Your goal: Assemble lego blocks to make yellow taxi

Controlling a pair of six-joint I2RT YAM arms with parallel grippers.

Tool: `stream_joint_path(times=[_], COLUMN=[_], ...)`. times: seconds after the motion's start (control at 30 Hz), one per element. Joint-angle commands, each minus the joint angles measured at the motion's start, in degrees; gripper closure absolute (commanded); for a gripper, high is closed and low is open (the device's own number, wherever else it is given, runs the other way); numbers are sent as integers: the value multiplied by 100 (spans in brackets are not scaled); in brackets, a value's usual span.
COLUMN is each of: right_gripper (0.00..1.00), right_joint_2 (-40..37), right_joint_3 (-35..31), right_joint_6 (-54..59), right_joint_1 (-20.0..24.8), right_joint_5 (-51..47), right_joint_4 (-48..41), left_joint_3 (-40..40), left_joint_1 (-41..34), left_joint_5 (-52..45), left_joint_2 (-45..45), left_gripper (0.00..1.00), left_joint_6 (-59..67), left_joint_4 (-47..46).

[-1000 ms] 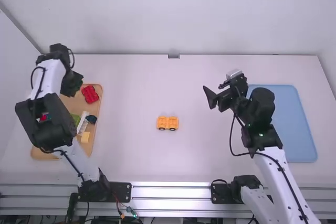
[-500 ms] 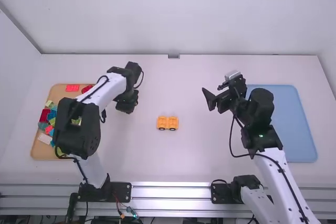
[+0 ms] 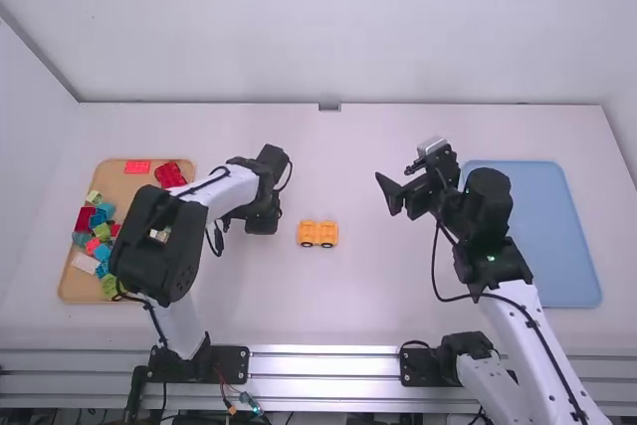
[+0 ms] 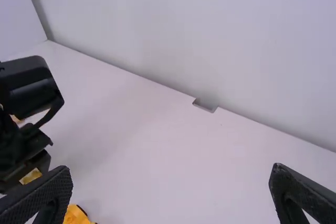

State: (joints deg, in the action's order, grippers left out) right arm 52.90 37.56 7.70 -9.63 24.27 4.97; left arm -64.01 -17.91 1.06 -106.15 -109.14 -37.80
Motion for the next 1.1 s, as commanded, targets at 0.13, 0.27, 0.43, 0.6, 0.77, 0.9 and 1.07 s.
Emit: stream_joint_path(times=[0.13, 0.27, 0.43, 0.6, 0.77, 0.9, 1.07], right_gripper=[1, 1, 1, 1, 2, 1, 1], right_joint_2=[-50, -46, -46, -46, -50, -50, -52], right_joint_3=[212, 212, 212, 212, 212, 212, 212], right_joint_6=[-39, -39, -37, -39, -37, -39, -37], right_joint_1=[-2, -35, -7, -7, -28, 24, 55], right_joint_5=[15, 15, 17, 15, 15, 17, 20], right_joint_4=[-37, -96, -125, -116, -116, -118, -116], left_joint_3=[243, 245, 254, 219, -275, -1086, -2306], left_joint_1=[-11, -9, -11, 70, 214, 354, 407], left_joint_5=[-138, -173, -216, -540, -555, -516, 52], left_joint_2=[136, 136, 136, 149, 249, 275, 275], left_gripper=[89, 14, 1, 1, 1, 1, 1], left_joint_6=[-98, -105, -98, -28, 1075, 2815, 8236], left_joint_4=[105, 142, 186, 203, -289, -1104, -1893])
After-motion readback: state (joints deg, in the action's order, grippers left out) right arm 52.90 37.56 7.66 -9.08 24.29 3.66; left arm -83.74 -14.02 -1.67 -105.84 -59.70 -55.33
